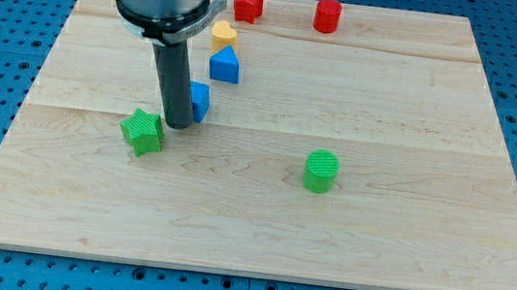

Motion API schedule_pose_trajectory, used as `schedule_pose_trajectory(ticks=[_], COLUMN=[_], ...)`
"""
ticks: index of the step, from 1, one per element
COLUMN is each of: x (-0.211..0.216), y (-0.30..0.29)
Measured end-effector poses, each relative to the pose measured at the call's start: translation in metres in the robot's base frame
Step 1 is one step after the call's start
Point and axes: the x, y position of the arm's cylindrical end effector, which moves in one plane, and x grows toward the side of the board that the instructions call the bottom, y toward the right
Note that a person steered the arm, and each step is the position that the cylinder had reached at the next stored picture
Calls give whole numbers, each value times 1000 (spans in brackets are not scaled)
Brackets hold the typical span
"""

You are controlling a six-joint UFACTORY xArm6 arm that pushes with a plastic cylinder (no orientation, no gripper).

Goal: Place the blue cube at the bottom of the blue triangle

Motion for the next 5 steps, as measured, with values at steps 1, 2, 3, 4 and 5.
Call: schedule_pose_trajectory(ticks=[1,2,3,4,5], x=[-5,-13,-28,-35,-35], y=[0,-39,-37,-18,-16])
